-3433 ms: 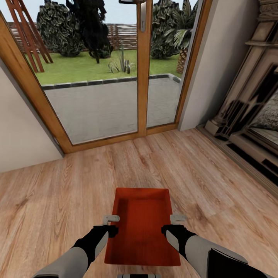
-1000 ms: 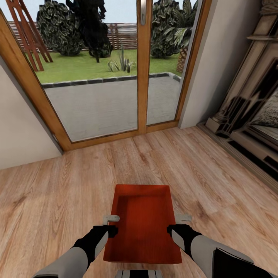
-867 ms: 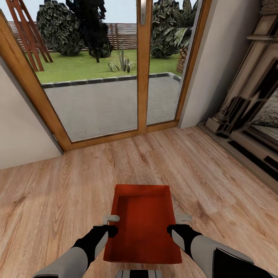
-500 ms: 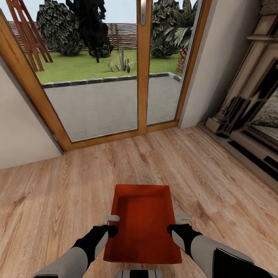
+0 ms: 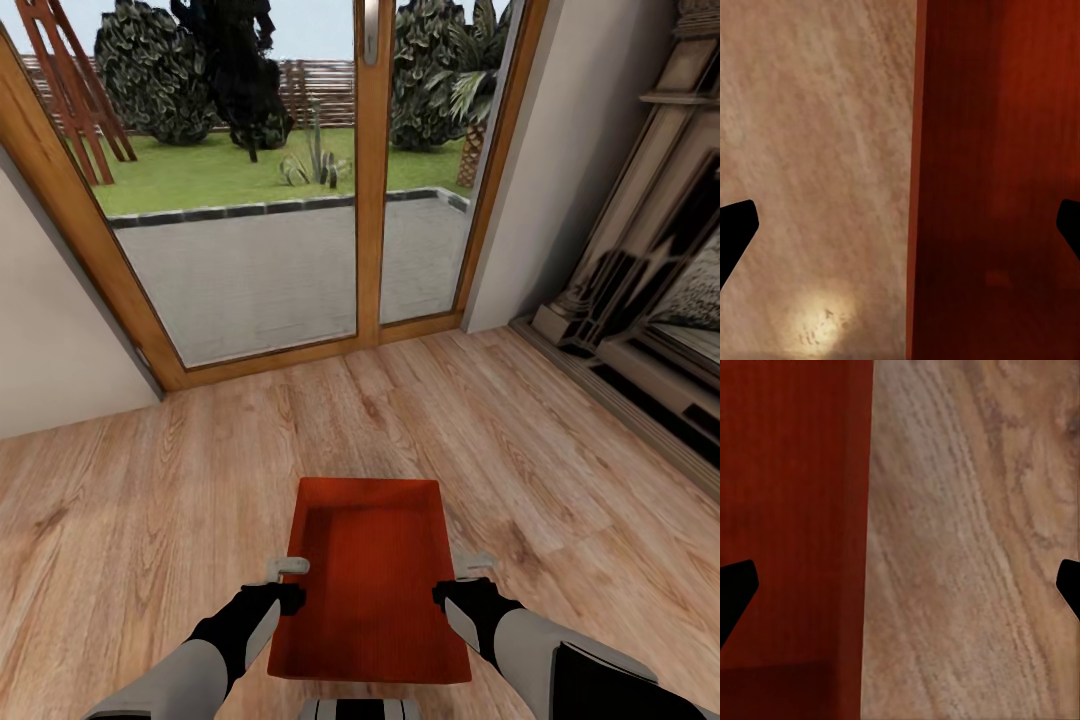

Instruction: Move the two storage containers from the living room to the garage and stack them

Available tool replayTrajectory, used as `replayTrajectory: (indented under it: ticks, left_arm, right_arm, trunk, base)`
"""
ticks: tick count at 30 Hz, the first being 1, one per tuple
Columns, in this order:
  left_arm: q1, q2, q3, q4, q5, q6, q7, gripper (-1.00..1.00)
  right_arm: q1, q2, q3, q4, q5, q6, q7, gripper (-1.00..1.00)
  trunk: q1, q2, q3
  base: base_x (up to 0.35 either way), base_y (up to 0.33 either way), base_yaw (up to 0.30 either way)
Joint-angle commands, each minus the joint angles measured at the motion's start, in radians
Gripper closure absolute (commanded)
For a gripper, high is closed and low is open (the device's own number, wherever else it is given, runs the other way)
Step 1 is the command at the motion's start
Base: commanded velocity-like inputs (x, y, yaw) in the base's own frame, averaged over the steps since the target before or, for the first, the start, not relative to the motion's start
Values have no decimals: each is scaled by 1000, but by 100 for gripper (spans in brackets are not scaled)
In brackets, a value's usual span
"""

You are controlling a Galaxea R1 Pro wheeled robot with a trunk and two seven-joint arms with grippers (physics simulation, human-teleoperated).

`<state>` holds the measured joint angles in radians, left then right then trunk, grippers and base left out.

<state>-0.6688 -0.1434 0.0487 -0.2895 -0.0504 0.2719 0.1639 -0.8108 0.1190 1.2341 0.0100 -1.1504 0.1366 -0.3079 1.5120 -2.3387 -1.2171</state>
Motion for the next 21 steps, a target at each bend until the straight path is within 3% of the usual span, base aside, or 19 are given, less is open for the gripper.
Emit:
replayTrajectory:
  ticks: [1, 21]
  left_arm:
    - [0, -1, 5, -2, -5, 6, 1, -100]
    - [0, -1, 5, -2, -5, 6, 1, -100]
  right_arm:
    - [-1, 1, 8, 1, -2, 5, -2, -100]
    - [-1, 12, 7, 1, -5, -14, -2, -100]
  trunk:
    - [0, 0, -1]
    - [0, 0, -1]
  base:
    - [0, 0, 0]
    - [0, 0, 0]
